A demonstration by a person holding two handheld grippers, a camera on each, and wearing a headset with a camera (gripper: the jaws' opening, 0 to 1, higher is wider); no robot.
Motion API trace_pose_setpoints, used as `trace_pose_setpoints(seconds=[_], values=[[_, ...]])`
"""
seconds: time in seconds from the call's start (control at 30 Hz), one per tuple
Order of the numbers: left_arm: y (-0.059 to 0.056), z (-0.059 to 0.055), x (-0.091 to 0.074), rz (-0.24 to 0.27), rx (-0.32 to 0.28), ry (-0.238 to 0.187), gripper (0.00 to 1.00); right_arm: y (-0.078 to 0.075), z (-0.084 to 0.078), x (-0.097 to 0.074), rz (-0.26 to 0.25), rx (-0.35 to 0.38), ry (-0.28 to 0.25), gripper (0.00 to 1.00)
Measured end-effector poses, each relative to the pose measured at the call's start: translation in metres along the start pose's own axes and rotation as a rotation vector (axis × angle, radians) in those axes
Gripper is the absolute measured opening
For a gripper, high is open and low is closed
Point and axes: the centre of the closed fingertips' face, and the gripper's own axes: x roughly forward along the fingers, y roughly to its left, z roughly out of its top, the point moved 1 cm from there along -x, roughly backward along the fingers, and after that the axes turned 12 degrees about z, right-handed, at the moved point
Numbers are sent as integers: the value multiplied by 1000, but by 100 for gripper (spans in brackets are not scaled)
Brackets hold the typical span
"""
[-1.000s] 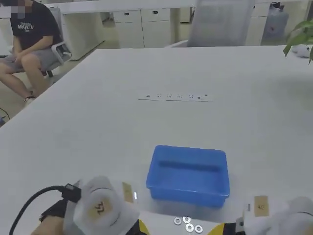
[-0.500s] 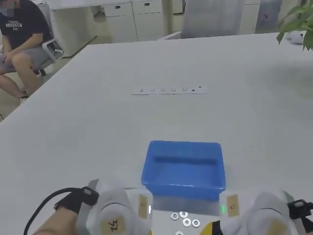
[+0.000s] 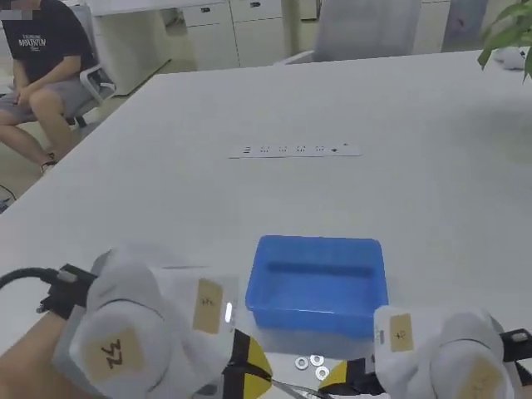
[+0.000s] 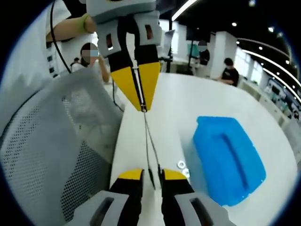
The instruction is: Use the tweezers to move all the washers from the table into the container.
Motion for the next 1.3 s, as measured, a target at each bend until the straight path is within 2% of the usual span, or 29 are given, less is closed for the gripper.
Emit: trace_pose_setpoints(seconds=[0.2, 0.37, 0.5, 0.63, 0.8, 1.1, 1.3], values=[[-1, 14, 0, -13, 45, -9, 0, 0, 5, 4, 1, -35, -1, 7], [3, 20, -2, -12, 71, -16, 0, -5, 13, 1, -18, -23, -42, 7], [4, 20, -2, -23, 73, -11, 0, -6, 14, 3, -15, -20, -51, 7], [4, 16, 1, -40, 77, 11, 0, -6, 10, 8, -3, -16, -37, 8], [5, 18, 2, -51, 71, 5, 0, -6, 9, 8, -2, -19, -31, 9], [8, 21, 4, -69, 67, 37, 0, -7, 30, -1, -18, -14, -110, 11], [4, 25, 8, -75, 48, 52, 0, -5, 31, 3, 2, -23, -118, 4]])
